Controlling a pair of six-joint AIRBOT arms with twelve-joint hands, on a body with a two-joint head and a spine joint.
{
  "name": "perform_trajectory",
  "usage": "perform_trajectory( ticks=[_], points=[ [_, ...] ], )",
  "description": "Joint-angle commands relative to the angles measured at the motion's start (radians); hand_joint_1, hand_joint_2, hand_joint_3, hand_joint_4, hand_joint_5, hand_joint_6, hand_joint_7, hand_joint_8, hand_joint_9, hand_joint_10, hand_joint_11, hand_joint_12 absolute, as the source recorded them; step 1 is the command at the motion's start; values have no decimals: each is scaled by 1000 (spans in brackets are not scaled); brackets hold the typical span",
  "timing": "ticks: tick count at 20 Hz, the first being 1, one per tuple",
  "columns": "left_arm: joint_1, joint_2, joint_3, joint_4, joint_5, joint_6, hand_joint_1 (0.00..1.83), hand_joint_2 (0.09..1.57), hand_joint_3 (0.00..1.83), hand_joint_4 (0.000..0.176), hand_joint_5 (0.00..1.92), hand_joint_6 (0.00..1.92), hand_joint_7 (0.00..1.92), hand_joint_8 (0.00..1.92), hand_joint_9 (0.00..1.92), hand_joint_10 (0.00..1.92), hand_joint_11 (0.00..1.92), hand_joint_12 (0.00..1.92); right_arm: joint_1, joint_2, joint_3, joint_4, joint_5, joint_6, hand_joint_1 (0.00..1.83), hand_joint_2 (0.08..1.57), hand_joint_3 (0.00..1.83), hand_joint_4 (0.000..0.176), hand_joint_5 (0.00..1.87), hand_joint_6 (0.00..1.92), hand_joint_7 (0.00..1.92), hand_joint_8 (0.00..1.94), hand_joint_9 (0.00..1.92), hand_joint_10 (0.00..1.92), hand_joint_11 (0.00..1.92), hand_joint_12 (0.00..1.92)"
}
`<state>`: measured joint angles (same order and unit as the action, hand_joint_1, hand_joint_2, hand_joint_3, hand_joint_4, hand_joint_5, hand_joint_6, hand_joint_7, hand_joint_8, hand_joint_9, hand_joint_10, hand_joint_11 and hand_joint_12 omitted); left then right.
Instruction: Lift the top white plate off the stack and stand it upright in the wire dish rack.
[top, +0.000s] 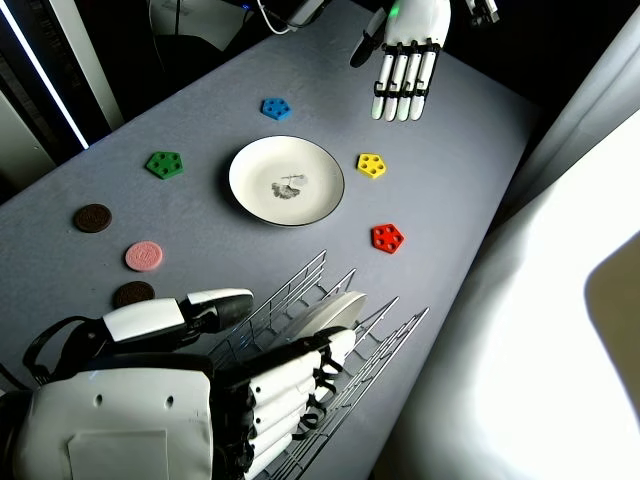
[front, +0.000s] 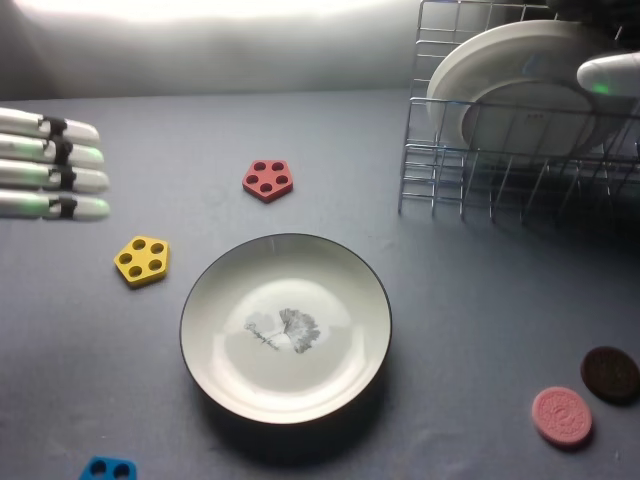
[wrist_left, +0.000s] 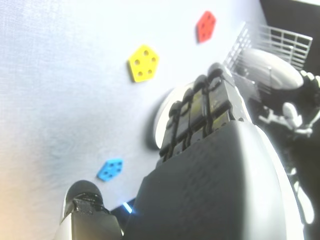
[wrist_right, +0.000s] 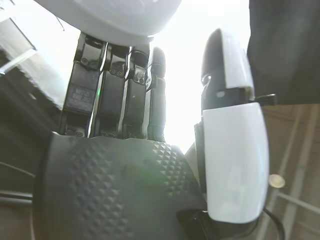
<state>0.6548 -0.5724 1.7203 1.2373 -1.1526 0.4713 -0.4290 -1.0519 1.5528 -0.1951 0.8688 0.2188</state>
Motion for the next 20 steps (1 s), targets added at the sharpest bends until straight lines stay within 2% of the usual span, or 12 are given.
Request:
perform_trajectory(
  ticks=[1,3,6,7,15,20],
  points=[
    [-16,15,-7,-76,-43,2,53,887,0,0,13,4,23,7,21,7,45,16,10,14,9,29,119,5,1103,979,0,0,572,1,679,3,667,2,681,194],
    [-16,20,-27,-76,-45,2,59,889,0,0,7,3,8,3,8,3,34,11,18,14,12,15,127,5,1072,994,2,0,495,0,595,0,602,0,611,182],
    [-16,37,-75,-76,-23,22,50,894,1,0,0,0,0,0,0,0,22,6,46,17,19,-8,138,3,1074,995,2,0,476,0,552,0,546,0,568,175],
    [-15,39,-80,-76,-24,30,44,893,1,0,0,0,0,0,0,0,19,5,54,20,23,-8,142,-5,1023,1005,3,0,424,4,492,0,492,0,525,167],
    [-13,50,-79,-134,-37,30,41,892,0,0,0,0,1,0,0,0,20,5,94,26,31,-35,151,-15,968,982,0,0,301,1,351,0,338,0,393,129],
    [-13,51,-80,-146,-39,30,53,890,0,0,0,0,0,0,1,0,30,12,128,26,56,-147,191,-17,1008,976,0,0,276,0,325,0,326,0,376,130]
  ],
)
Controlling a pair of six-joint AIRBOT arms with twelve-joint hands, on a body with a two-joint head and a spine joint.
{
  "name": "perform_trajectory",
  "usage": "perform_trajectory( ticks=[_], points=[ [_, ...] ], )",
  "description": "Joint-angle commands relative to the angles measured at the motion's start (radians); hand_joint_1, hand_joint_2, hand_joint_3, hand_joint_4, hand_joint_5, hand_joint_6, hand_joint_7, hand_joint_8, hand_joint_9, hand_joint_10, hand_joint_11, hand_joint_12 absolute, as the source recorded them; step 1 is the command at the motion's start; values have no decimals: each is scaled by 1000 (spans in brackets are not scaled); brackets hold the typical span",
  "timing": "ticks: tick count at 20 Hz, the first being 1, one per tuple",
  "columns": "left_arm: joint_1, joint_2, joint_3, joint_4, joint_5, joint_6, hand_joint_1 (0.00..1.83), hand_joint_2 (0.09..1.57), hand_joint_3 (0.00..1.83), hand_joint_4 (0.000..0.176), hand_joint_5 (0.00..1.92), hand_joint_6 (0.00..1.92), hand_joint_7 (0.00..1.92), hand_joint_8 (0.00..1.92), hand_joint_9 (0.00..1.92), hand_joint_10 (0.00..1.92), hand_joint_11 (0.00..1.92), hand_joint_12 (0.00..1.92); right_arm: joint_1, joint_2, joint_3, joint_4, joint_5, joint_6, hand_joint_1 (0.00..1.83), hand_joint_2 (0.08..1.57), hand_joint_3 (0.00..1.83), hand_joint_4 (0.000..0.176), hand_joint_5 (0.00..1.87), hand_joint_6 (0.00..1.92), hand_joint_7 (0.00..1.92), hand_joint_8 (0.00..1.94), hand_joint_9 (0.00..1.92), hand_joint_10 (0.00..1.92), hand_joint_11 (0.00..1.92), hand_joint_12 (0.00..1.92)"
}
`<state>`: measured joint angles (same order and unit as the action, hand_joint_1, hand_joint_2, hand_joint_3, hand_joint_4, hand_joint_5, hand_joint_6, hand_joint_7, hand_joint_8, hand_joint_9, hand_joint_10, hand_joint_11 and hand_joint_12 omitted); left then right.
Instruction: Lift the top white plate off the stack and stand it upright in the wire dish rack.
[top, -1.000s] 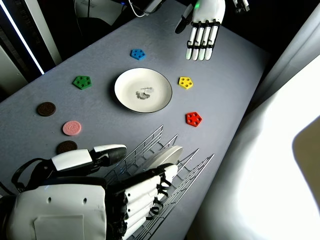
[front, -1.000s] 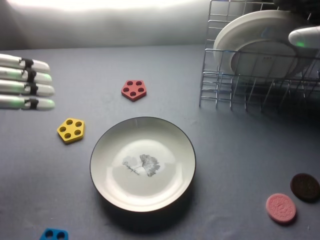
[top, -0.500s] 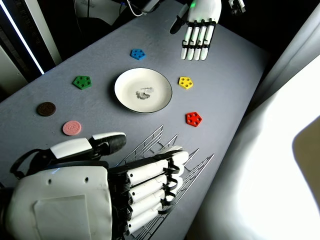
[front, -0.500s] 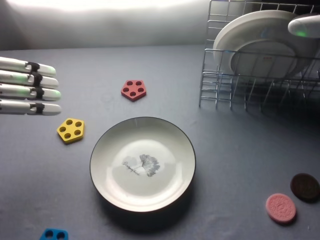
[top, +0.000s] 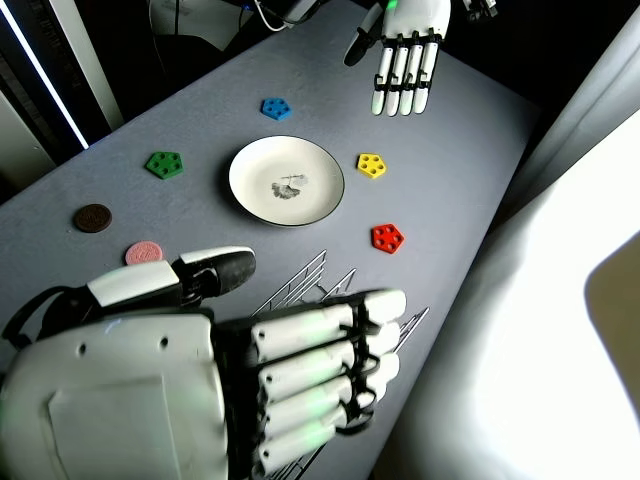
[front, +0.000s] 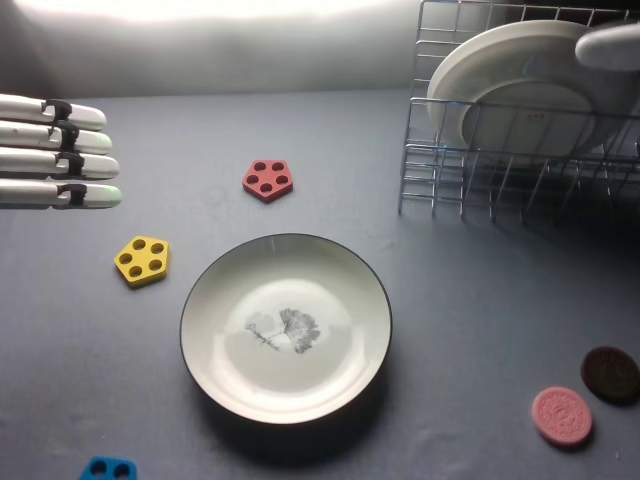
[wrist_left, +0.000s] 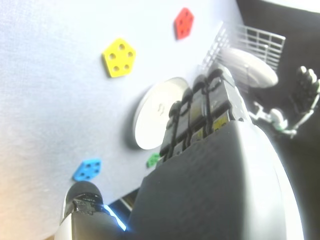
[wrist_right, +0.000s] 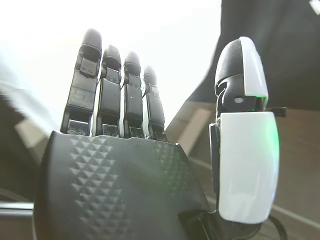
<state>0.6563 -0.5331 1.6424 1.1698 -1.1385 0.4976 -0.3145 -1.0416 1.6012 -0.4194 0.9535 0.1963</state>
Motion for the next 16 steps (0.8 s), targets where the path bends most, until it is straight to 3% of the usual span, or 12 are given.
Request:
perform_trajectory(
  ticks=[1,4,6,8,9,13,16],
  points=[
    [-15,11,-2,-78,-57,4,50,892,0,0,0,0,6,2,5,2,34,13,18,16,15,61,116,-2,1013,976,0,0,274,0,316,0,321,0,371,129],
    [-15,12,-1,-79,-63,3,61,889,0,0,9,3,18,7,8,3,35,14,33,19,11,-32,153,-62,990,963,0,0,283,5,299,1,283,2,333,120],
    [-15,12,-1,-79,-65,4,62,893,1,0,6,2,14,4,2,0,31,12,49,29,-22,-120,171,-152,956,976,4,0,289,6,297,0,280,1,335,122],
    [-14,12,-1,-79,-65,4,67,889,0,0,0,0,0,0,0,0,22,8,68,45,-66,-198,194,-255,907,995,10,0,253,0,264,0,253,0,310,115],
    [-14,12,-1,-79,-65,4,51,887,0,0,0,0,1,0,5,1,36,14,84,58,-101,-254,196,-314,967,971,0,0,279,11,276,7,272,9,327,125],
    [-10,15,-1,-78,-71,4,55,890,0,0,0,0,0,0,0,0,18,6,107,89,-213,-383,178,-438,863,1006,6,0,194,4,192,0,210,0,271,107],
    [-9,21,0,-78,-65,4,52,894,2,0,0,0,0,0,0,0,7,3,107,92,-277,-468,117,-459,864,988,0,0,204,8,217,9,239,10,297,121]
  ],
)
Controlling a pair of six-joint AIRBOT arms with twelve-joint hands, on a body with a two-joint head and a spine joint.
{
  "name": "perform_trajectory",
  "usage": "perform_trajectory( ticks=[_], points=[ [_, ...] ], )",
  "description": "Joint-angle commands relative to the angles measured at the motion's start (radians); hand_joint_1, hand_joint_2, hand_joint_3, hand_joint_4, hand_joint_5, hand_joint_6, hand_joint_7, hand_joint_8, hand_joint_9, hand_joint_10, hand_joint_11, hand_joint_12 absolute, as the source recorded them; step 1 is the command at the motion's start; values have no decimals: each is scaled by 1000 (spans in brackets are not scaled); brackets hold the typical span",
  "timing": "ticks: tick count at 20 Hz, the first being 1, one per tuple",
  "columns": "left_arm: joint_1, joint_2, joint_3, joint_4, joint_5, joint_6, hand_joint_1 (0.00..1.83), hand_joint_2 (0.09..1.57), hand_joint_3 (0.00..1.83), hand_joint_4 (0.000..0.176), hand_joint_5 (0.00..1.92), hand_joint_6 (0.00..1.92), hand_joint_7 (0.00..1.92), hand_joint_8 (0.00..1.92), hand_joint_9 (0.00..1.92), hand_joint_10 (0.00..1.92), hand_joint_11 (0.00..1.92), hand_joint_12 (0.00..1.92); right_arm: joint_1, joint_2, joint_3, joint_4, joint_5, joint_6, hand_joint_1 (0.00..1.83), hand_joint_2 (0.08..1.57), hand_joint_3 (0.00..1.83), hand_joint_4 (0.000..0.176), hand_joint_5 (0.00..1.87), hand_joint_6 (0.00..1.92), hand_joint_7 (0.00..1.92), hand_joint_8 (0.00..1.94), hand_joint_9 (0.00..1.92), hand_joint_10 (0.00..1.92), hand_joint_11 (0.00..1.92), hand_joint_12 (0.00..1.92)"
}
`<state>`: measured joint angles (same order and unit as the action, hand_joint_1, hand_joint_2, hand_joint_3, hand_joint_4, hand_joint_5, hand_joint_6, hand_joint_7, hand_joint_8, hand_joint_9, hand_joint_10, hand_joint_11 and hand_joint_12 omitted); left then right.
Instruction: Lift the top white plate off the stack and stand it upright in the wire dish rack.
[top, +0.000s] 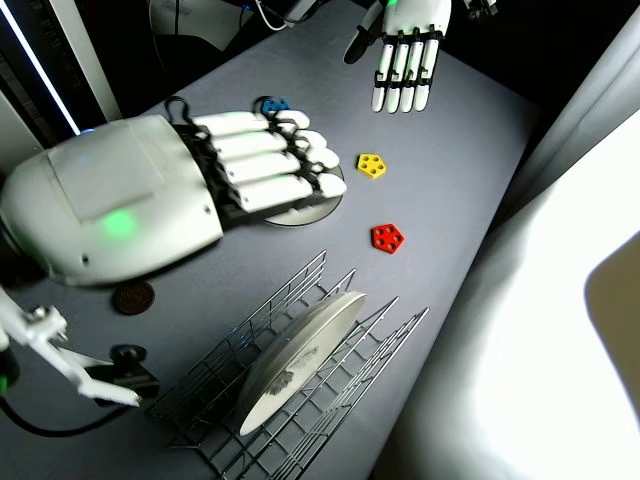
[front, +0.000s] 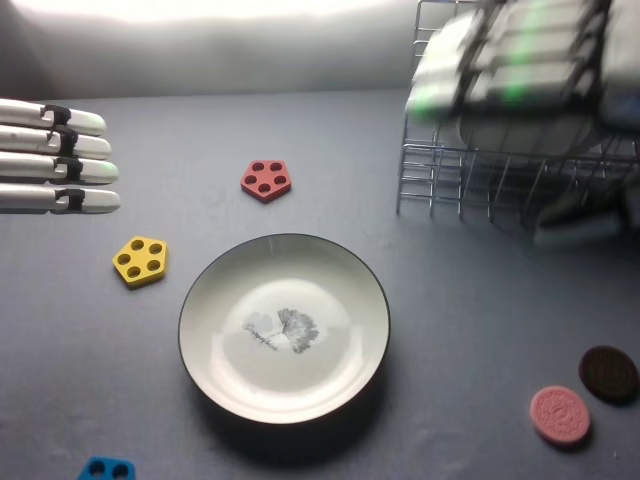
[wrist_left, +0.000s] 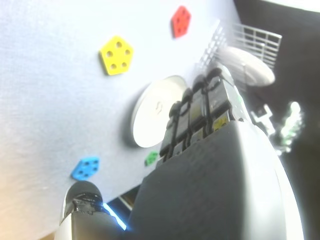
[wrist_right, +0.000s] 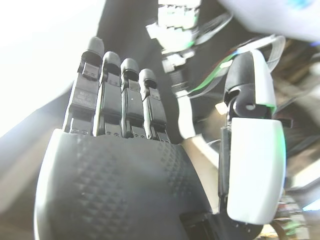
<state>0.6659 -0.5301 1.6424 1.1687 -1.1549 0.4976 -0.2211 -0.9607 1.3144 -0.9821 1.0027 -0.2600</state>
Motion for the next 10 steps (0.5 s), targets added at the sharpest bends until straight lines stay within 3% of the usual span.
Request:
perform_trajectory(
  ticks=[1,10],
  points=[
    [-18,19,0,-77,-47,4,52,894,2,0,0,0,0,0,0,0,7,3,14,11,-13,73,59,-3,864,988,0,0,204,8,217,9,239,10,297,121],
    [-18,24,0,-77,-52,4,43,888,0,0,1,0,3,0,1,0,15,6,-2,83,-193,-11,52,-2,952,956,0,0,187,7,190,6,228,3,281,119]
  ],
)
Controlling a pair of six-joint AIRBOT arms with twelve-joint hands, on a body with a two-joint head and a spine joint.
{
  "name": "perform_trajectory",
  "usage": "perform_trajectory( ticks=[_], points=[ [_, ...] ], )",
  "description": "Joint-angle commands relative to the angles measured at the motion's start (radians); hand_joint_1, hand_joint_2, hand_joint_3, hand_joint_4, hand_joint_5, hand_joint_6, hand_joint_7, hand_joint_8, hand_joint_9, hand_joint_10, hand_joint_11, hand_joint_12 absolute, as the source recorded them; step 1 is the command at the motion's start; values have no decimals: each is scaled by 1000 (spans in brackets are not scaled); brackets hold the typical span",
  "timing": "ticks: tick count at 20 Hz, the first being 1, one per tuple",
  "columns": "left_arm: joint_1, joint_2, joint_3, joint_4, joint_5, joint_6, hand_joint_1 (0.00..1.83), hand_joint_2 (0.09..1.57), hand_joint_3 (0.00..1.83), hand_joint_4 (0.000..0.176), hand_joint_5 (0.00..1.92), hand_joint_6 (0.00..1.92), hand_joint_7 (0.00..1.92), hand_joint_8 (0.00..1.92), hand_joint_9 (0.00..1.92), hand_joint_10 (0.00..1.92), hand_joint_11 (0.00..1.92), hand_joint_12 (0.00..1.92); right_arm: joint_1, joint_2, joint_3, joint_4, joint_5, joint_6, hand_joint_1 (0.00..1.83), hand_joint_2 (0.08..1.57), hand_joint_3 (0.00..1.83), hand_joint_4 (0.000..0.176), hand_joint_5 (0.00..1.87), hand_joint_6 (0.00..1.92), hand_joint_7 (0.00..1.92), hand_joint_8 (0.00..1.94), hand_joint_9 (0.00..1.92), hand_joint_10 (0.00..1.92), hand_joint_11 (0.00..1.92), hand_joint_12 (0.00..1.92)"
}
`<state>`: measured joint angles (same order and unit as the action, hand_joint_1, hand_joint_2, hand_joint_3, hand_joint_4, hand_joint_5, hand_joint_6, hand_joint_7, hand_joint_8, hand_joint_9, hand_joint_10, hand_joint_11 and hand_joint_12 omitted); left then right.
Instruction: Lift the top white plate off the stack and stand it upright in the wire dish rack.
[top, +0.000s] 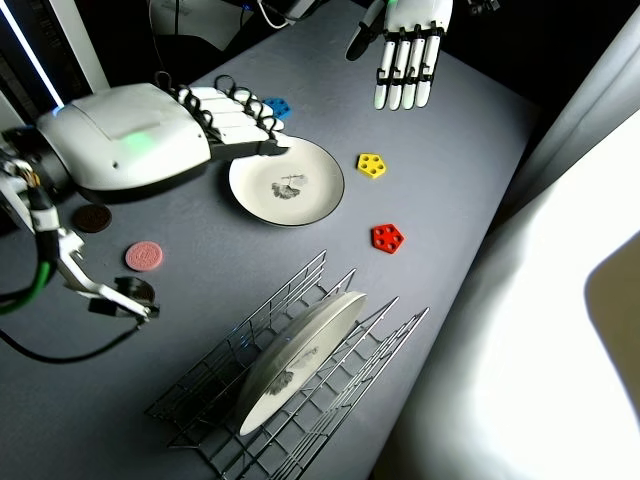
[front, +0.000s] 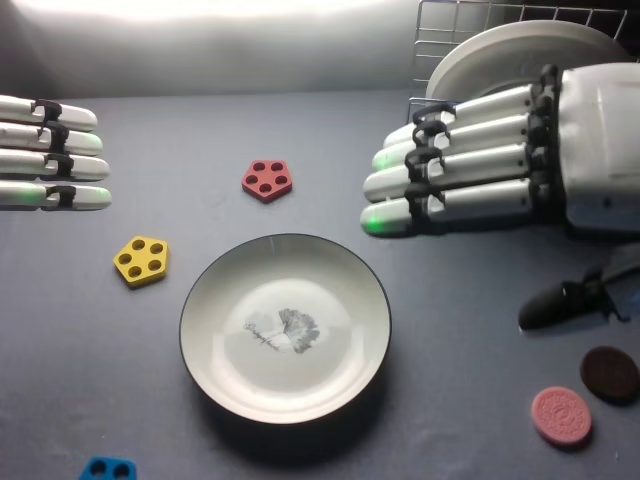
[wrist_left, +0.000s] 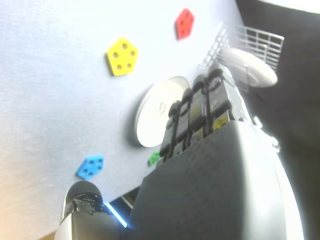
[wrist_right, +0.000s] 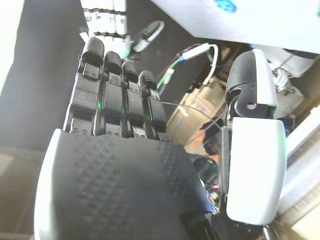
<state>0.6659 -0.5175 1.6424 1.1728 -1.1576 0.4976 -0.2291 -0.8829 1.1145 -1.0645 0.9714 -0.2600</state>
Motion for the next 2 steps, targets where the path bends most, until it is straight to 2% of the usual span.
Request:
perform_trajectory(
  ticks=[1,2],
  points=[
    [-18,11,0,-82,-51,4,43,892,1,0,0,0,0,0,0,0,12,5,4,22,-14,59,91,-2,910,975,0,0,151,2,160,1,208,0,270,115],
    [-18,11,0,-82,-51,3,43,892,1,0,0,0,0,0,0,0,12,5,1,34,-28,50,103,-2,910,975,0,0,151,2,160,1,208,0,270,115]
  ],
)
